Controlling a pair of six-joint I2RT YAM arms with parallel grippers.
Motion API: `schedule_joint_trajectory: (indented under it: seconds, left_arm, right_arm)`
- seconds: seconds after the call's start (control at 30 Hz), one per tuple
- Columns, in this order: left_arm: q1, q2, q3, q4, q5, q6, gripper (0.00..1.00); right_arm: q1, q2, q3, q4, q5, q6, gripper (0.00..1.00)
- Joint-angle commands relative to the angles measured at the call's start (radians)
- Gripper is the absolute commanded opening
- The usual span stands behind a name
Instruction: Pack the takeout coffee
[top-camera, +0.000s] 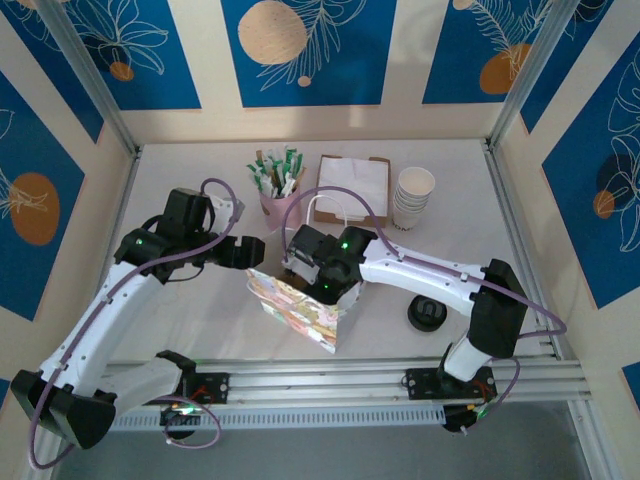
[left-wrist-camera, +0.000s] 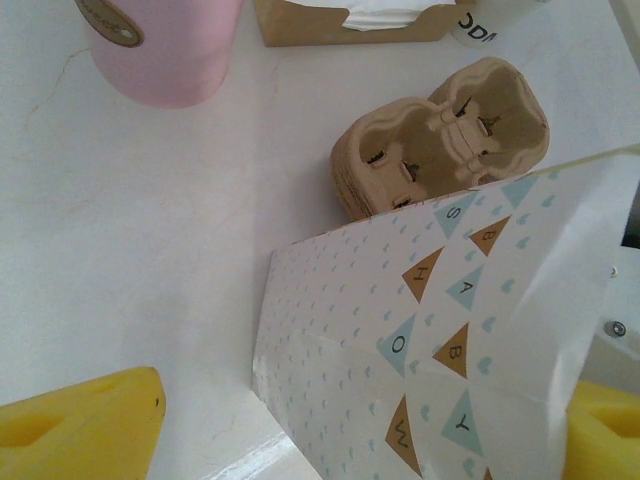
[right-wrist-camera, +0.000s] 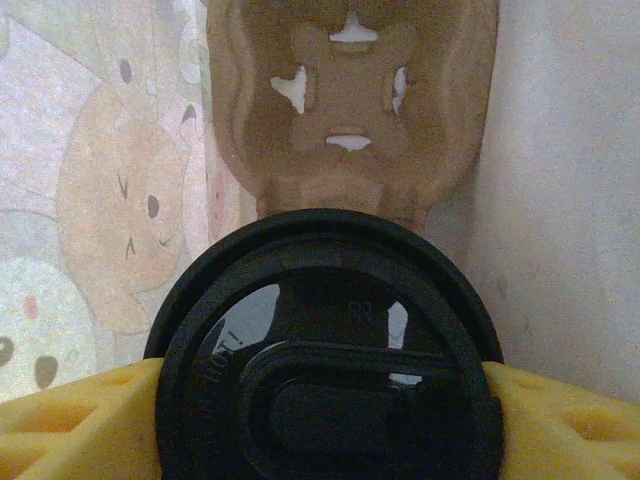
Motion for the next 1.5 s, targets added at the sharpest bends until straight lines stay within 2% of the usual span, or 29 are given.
schedule_joint_trajectory:
  seconds: [0.0,0.2,0.43,0.93,1.47]
  left_arm:
    - [-0.015,-0.006,0.007,-0.017,-0.009,-0.012,0.85]
    - [-0.018,-0.010,0.023,-0.017,-0.006,-0.020,0.84]
    - [-0.024,-0.008,0.043,-0.015,0.005,-0.032,0.84]
    - [-0.041,-0.010,0.061,-0.009,0.013,-0.053,0.85]
    - [-0.055,-0.018,0.077,-0.018,0.000,-0.061,0.85]
  right_arm:
    - [0.008,-0.027,0.030,-0.096,0.033,0.024,0.77]
    - [0.009,-0.038,0.048,-0.089,0.032,0.029,0.85]
    - [0.010,-0.035,0.075,-0.076,0.021,0.034,0.86]
    - [0.005,-0.074,0.119,-0.087,0.055,0.089,0.99]
    - [-0.012,-0.112,0.156,-0.056,0.071,0.156,0.99]
